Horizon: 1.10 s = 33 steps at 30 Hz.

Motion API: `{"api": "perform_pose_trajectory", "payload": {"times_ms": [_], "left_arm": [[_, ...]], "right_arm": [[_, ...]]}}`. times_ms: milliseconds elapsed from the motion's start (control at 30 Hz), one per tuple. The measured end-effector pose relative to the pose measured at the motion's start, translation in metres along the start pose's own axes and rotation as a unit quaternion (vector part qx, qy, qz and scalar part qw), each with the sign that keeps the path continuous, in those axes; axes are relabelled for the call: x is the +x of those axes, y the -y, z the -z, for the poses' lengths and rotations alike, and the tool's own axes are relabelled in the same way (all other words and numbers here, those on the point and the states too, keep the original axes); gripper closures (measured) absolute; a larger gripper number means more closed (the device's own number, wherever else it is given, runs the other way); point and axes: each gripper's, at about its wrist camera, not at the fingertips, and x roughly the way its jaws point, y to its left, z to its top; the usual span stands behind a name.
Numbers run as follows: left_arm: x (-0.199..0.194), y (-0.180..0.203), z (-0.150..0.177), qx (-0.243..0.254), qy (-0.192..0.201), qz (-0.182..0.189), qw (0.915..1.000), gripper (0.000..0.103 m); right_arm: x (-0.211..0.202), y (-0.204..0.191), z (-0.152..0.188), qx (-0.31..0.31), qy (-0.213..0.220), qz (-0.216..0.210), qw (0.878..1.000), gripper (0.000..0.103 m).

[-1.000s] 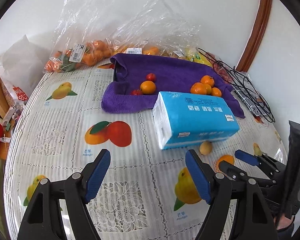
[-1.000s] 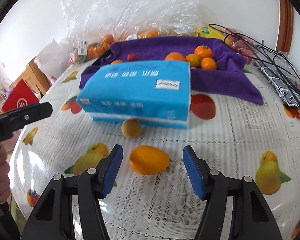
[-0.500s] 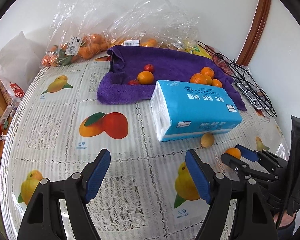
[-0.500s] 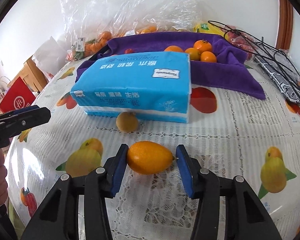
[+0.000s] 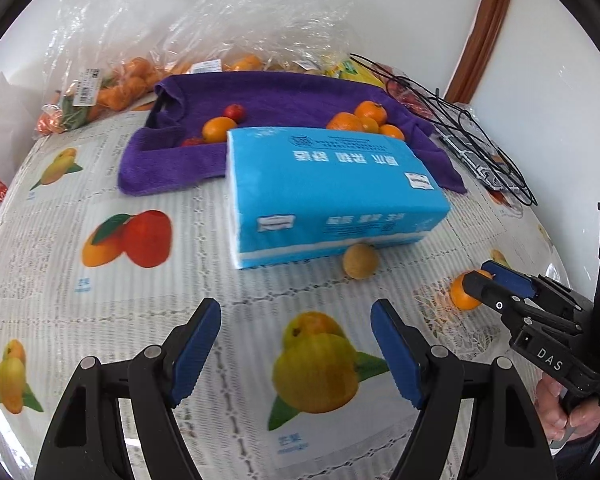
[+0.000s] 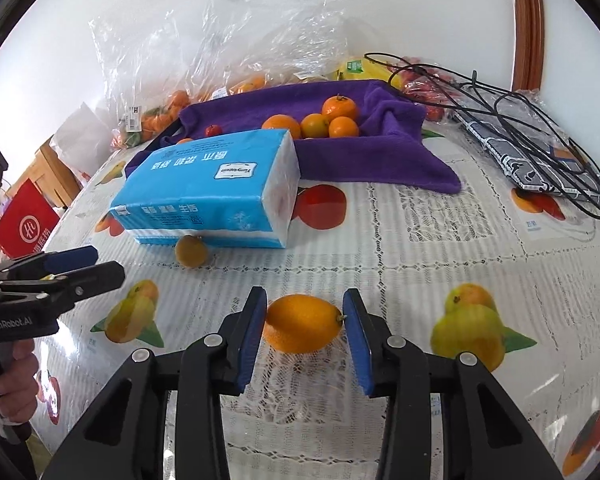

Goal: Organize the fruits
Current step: 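Grasp the oval orange fruit with the right gripper while the left gripper grasps a small brown fruit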

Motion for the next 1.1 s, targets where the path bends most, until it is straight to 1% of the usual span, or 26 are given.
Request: {"api": "perform_pose_trajectory", "payload": {"times_ms": [100,167,200,267,333,433,533,733,867,967,1033,1100], "left_arm": [[0.004,0.004,-0.001,0.003,-0.003,0.001,1.0000,0.027],[0.005,0.004,-0.002,0.003,-0.003,0.001,1.0000,0.027],[0.006,0.004,-0.002,0.002,-0.003,0.001,1.0000,0.027],[0.005,0.002,-0.002,0.001,-0.004,0.000,1.0000,0.027],[0.005,0.000,-0.001,0.000,-0.004,-0.002,1.0000,0.027],[0.007,-0.002,-0.002,-0.001,-0.004,0.002,1.0000,0.027],[0.011,0.000,-0.003,-0.003,-0.005,0.009,0.9999,0.027],[0.023,0.016,-0.009,0.004,-0.008,0.022,0.9997,0.028],[0.034,0.030,-0.014,0.008,-0.008,0.027,0.9996,0.033],[0.044,0.040,-0.018,0.010,-0.010,0.025,0.9996,0.040],[0.048,0.045,-0.020,0.011,-0.006,0.017,0.9998,0.040],[0.050,0.048,-0.020,0.007,-0.003,0.011,0.9999,0.042]], "right_arm": [[0.000,-0.001,0.002,-0.007,0.003,0.000,1.000,0.063],[0.003,0.000,0.004,-0.007,-0.001,-0.005,1.000,0.061],[0.006,0.001,0.005,-0.007,-0.006,-0.002,1.000,0.057],[0.011,0.002,0.006,-0.010,-0.008,0.005,1.000,0.056],[0.011,0.004,0.007,-0.006,-0.001,-0.001,1.000,0.056],[0.010,0.005,0.005,-0.007,-0.004,-0.003,1.000,0.056],[0.005,0.013,0.004,0.012,-0.001,-0.017,1.000,0.059],[-0.008,0.032,0.003,0.026,0.011,-0.004,1.000,0.065],[-0.009,0.039,0.005,0.025,0.011,-0.014,1.000,0.065],[-0.005,0.038,0.009,0.014,0.003,-0.022,1.000,0.064],[0.002,0.037,0.012,0.005,-0.006,-0.020,1.000,0.063],[0.002,0.040,0.014,0.008,-0.002,-0.025,1.000,0.063]]}}
